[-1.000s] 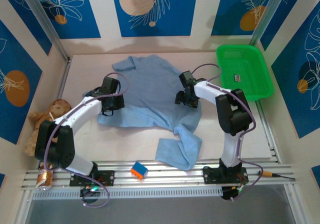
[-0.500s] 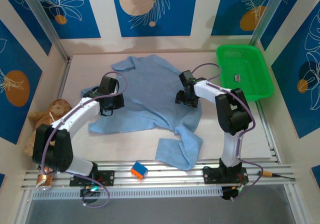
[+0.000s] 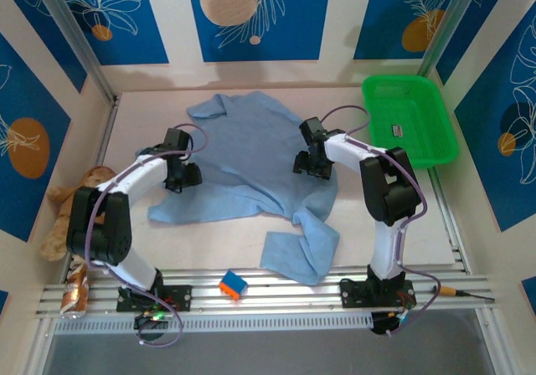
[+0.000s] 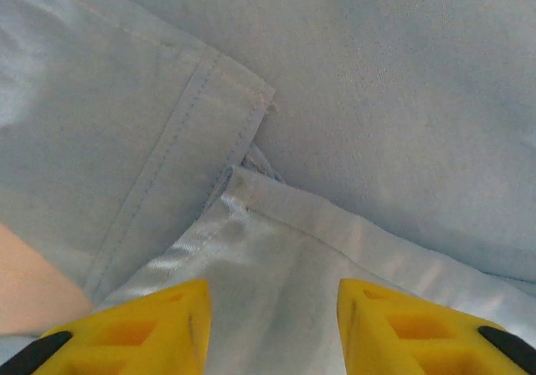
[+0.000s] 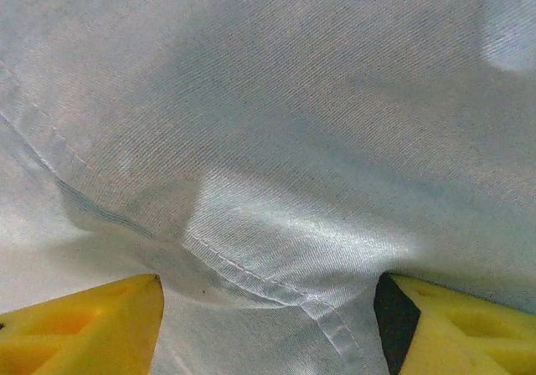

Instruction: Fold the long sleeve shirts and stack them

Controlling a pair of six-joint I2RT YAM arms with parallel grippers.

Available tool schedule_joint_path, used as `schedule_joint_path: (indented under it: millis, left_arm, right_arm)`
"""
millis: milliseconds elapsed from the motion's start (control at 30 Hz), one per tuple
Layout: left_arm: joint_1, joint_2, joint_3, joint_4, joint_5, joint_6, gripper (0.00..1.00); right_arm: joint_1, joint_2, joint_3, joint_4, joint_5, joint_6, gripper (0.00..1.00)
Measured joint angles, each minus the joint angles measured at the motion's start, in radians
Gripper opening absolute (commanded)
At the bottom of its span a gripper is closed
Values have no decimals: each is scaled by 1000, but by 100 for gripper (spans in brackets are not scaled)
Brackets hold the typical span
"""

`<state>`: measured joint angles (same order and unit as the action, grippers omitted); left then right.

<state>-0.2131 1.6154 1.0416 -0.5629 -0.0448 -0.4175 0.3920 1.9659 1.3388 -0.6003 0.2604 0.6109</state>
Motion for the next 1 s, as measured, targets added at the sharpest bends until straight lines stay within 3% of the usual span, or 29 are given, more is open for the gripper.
schedule_joint_path:
  millis: [567,633,867,1000]
  left_arm:
    - [21,132,97,1,-46,80,43]
    - [21,146,100,2,-46,83,39]
    - [21,154,100,1,-42,93,8]
    - [21,136,95,1,-42,102,2]
  right_arm:
    - [10,9,15,-14,0,-7,68]
    - [12,10,15,-15,0,-7,68]
    - [19,17,27,-22,1,-6,68]
    - [26,37,57,-33,5,-6,68]
